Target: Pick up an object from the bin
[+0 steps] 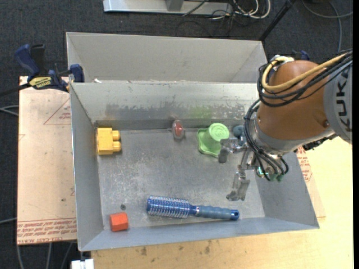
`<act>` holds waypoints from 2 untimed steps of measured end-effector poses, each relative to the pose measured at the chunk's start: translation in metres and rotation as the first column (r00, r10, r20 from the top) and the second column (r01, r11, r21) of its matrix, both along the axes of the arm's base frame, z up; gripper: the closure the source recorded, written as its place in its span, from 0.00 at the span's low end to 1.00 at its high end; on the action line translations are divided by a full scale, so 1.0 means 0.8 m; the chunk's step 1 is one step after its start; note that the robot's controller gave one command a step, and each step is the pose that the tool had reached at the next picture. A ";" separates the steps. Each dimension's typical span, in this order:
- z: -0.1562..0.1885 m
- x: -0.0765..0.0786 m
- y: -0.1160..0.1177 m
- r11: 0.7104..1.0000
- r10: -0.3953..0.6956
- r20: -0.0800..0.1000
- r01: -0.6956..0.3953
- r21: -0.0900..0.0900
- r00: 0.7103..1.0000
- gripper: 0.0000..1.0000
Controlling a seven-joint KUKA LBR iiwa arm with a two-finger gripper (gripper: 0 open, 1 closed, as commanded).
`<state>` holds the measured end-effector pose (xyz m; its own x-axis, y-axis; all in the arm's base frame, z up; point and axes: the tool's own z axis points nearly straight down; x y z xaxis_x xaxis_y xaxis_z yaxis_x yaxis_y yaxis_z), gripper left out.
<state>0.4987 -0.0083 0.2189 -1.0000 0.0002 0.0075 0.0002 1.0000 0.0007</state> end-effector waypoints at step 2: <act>-0.186 -0.015 0.024 0.997 -0.073 0.009 0.073 0.001 0.997 1.00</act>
Offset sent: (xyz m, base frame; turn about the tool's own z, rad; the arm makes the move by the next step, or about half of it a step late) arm -0.0130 0.0188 -0.1489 0.0748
